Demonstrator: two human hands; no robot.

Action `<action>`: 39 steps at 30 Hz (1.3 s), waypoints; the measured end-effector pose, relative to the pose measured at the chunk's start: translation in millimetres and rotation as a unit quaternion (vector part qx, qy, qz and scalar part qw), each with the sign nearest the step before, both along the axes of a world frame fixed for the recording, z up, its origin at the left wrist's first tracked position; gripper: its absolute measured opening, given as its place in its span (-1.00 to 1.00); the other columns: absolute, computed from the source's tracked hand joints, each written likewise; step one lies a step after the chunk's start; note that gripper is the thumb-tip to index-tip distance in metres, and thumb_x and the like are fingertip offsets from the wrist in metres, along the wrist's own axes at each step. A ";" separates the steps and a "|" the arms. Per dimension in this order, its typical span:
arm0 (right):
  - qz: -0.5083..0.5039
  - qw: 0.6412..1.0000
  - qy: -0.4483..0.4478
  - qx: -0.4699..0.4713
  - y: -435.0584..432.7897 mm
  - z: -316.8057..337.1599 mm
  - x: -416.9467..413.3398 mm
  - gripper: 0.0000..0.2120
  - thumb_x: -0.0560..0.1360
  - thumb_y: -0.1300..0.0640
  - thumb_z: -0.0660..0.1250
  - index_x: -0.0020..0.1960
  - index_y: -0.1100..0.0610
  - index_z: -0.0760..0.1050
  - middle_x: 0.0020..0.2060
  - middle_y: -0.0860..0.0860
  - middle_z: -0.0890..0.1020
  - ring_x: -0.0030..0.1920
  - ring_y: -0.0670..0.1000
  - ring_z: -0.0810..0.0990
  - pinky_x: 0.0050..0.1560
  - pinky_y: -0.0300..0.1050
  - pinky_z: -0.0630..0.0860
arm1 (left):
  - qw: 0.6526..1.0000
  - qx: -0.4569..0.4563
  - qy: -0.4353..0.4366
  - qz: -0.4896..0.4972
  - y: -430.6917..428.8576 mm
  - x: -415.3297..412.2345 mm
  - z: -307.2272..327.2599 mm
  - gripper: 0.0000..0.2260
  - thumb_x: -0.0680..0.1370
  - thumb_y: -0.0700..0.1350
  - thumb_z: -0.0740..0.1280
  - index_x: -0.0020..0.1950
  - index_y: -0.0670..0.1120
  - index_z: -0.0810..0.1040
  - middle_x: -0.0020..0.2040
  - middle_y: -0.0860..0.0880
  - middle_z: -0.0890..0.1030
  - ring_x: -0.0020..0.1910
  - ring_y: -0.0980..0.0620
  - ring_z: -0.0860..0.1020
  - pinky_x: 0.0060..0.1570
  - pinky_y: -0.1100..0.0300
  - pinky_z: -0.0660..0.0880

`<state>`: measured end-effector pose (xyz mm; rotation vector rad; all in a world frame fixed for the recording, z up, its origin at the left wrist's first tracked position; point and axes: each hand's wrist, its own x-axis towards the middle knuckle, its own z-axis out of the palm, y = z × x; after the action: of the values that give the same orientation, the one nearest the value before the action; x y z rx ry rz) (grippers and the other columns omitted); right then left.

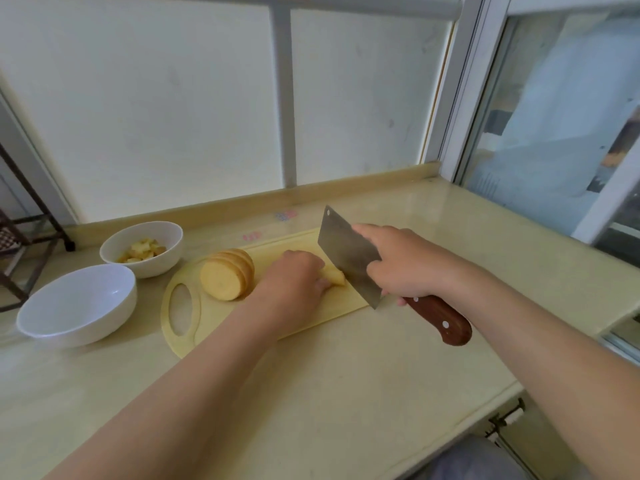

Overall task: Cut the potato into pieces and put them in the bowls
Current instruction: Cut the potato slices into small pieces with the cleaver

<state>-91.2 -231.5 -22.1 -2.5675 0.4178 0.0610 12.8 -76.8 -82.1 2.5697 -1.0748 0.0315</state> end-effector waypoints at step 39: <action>0.029 0.991 0.050 -0.119 41.1 10.8 -0.4 -0.39 0.58 0.26 0.13 0.59 -0.04 0.13 0.01 0.09 0.51 -0.36 0.11 0.69 -0.40 -0.06 0.61 | 0.999 -0.050 0.000 -0.006 8.3 2.3 -1.7 -0.62 0.60 -0.03 0.32 -0.40 -0.11 0.45 -0.39 -0.06 0.47 -0.32 -0.03 0.39 -0.30 0.10 0.26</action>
<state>-91.7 -190.4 -11.3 -2.8205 0.4107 0.1714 15.2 -68.5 -83.8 2.4748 -1.0615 0.0807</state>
